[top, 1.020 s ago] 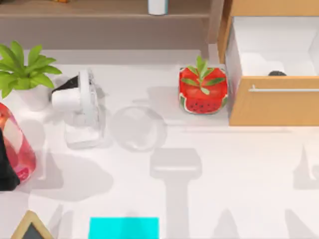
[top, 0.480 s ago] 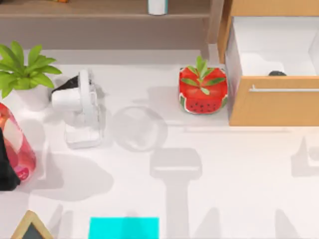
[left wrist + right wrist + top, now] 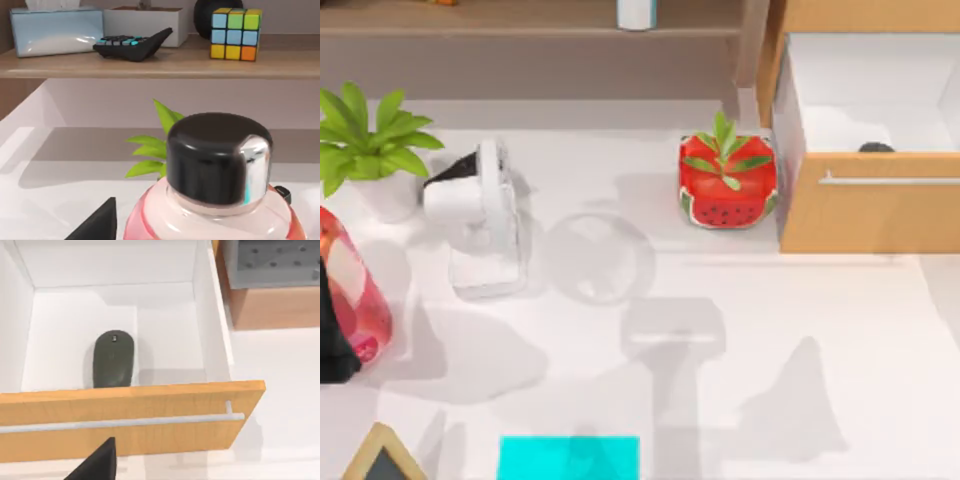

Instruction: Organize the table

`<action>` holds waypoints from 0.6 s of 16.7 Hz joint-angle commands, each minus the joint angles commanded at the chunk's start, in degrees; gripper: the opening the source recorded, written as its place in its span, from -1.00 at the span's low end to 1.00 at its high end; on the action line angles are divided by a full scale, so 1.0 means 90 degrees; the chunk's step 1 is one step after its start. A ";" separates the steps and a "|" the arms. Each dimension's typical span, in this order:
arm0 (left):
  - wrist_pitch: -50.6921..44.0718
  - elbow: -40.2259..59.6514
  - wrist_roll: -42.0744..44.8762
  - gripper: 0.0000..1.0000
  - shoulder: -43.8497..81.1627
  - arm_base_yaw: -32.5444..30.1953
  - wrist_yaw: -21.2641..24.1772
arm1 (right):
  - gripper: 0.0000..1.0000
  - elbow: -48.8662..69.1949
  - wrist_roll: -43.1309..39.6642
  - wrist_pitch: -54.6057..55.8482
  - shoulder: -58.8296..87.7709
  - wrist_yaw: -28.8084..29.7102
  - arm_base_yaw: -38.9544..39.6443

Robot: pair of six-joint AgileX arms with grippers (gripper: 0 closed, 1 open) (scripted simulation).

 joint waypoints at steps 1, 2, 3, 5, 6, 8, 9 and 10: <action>0.0000 0.0000 0.0000 1.00 0.0000 0.0000 0.0000 | 1.00 0.0612 0.0069 -0.0379 0.0723 0.0023 0.0056; 0.0000 0.0000 0.0000 1.00 0.0000 0.0000 0.0000 | 1.00 0.1221 0.0139 -0.0751 0.1454 0.0036 0.0109; 0.0000 0.0000 0.0000 1.00 0.0000 0.0000 0.0000 | 1.00 0.1825 0.0210 -0.1110 0.2182 0.0037 0.0160; 0.0000 0.0000 0.0000 1.00 0.0000 0.0000 0.0000 | 1.00 0.2992 0.0351 -0.1766 0.3599 0.0004 0.0252; 0.0000 0.0000 0.0000 1.00 0.0000 0.0000 0.0000 | 1.00 0.3546 0.0421 -0.2062 0.4274 -0.0029 0.0295; 0.0000 0.0000 0.0000 1.00 0.0000 0.0000 0.0000 | 1.00 0.4581 0.0560 -0.2580 0.5527 -0.0121 0.0374; 0.0000 0.0000 0.0000 1.00 0.0000 0.0000 0.0000 | 1.00 0.5053 0.0626 -0.2802 0.6096 -0.0176 0.0408; 0.0000 0.0000 0.0000 1.00 0.0000 0.0000 0.0000 | 1.00 0.5482 0.0690 -0.2997 0.6612 -0.0235 0.0438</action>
